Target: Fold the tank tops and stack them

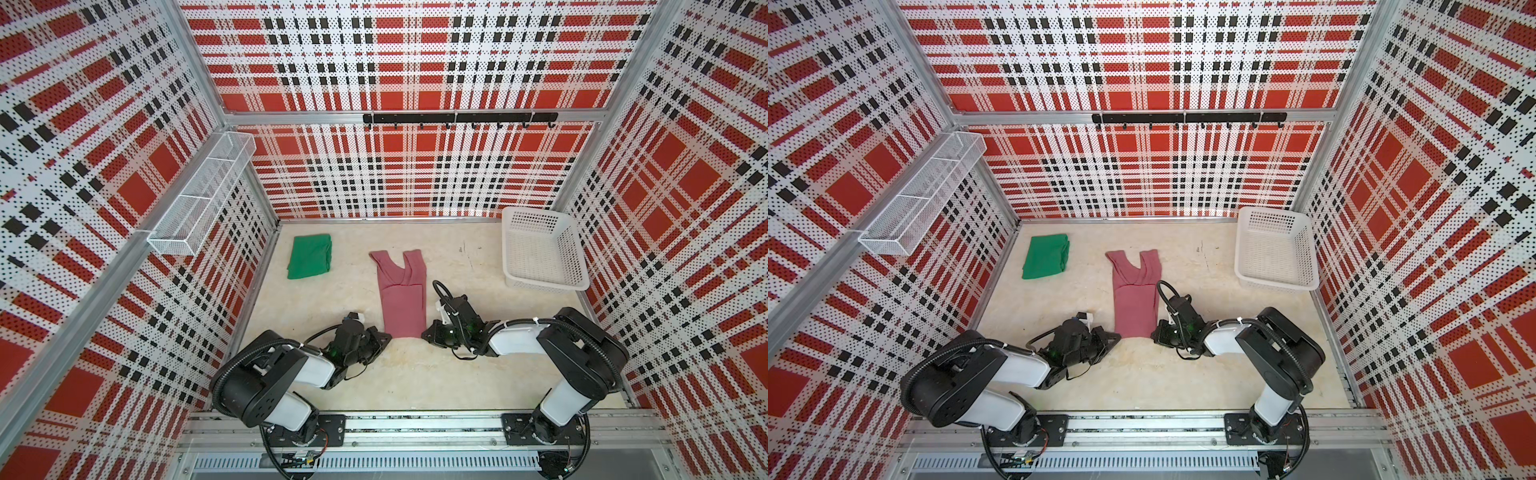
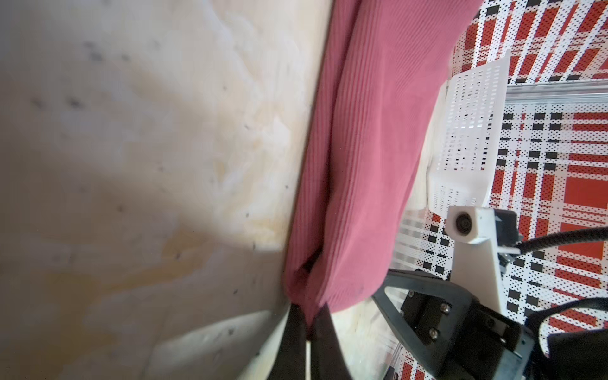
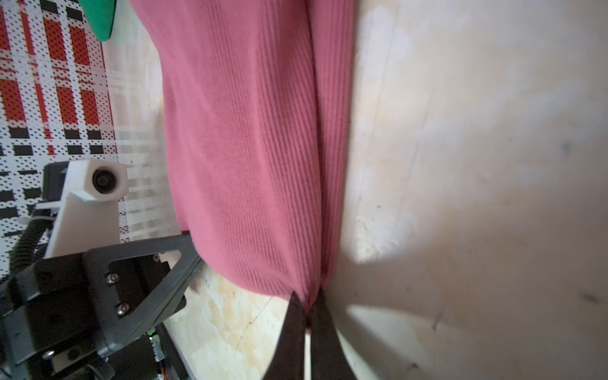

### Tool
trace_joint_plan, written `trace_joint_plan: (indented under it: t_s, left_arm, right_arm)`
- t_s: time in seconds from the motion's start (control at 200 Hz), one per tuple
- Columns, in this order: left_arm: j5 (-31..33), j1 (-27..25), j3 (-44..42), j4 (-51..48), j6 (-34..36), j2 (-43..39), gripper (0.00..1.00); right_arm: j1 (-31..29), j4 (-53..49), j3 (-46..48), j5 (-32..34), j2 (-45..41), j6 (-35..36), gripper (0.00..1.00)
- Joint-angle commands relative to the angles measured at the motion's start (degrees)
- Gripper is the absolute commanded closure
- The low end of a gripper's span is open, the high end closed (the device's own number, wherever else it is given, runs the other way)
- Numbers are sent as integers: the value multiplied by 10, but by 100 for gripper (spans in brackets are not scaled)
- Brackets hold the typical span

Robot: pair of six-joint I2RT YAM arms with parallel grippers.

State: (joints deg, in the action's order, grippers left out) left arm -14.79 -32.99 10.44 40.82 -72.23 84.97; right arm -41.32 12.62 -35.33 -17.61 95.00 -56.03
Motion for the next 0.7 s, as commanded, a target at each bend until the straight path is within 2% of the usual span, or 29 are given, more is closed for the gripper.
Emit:
trace_joint_plan:
  t_s: [0.0, 0.205, 0.431, 0.561, 0.697]
  left_arm:
    - [0, -12, 6, -12, -2, -28, 100]
    - [42, -70, 9, -113, -7, -113, 100]
    - [153, -147, 65, -357, 19, -259, 100]
    - [180, -154, 95, -419, 26, -318, 100]
    - [194, -137, 152, -481, 70, -325, 100]
  right_arm:
    - [2, -82, -3, 21, -31, 21, 100]
    - [-28, -159, -1, 49, -99, 30, 100]
    - [-80, -313, -73, 118, -162, 73, 100]
    - [-81, -344, -104, 138, -201, 94, 100]
    - [-81, -379, -153, 162, -203, 128, 100]
